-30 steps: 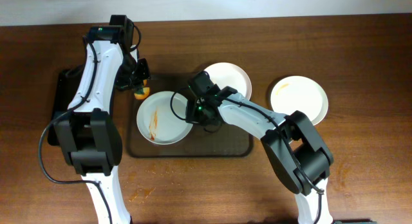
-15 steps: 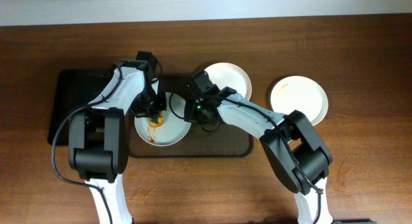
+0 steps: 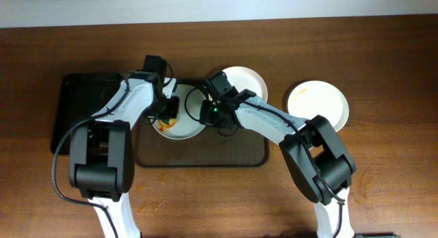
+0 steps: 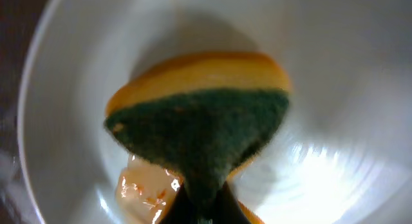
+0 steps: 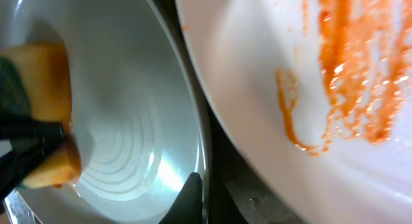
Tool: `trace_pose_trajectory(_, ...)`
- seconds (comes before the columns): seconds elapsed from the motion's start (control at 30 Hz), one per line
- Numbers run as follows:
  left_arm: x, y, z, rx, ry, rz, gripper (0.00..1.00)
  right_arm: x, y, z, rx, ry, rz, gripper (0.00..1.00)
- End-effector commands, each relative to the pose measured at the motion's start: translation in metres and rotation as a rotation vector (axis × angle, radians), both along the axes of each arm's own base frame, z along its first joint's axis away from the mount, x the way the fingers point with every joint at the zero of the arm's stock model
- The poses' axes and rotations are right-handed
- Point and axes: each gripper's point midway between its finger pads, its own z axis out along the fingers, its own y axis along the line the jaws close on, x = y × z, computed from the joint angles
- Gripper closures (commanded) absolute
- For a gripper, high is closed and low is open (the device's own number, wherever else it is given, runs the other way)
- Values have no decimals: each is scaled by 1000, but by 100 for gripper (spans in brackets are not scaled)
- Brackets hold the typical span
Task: Clean dirty plates on tray and stack at the side
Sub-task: 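Scrub the held plate with the sponge in the left gripper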
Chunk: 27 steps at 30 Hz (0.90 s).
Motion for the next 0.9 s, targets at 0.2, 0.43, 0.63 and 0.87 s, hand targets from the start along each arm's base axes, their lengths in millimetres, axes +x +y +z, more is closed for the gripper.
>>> trace_pose_trajectory(0.2, -47, 22, -57, 237, 167, 410, 99, -9, 12, -3, 36, 35, 52, 96)
trace_pose_trajectory(0.43, -77, 43, -50, 347, 283, 283, 99, -10, 13, -3, 42, 37, 67, 96)
trace_pose_trajectory(0.63, -93, -57, -35, -329, 369, -210, 99, -12, 14, -3, 45, 42, 74, 96)
trace_pose_trajectory(0.87, -57, 75, -54, 258, 241, 525, 99, -12, 14, -3, 45, 44, 78, 96)
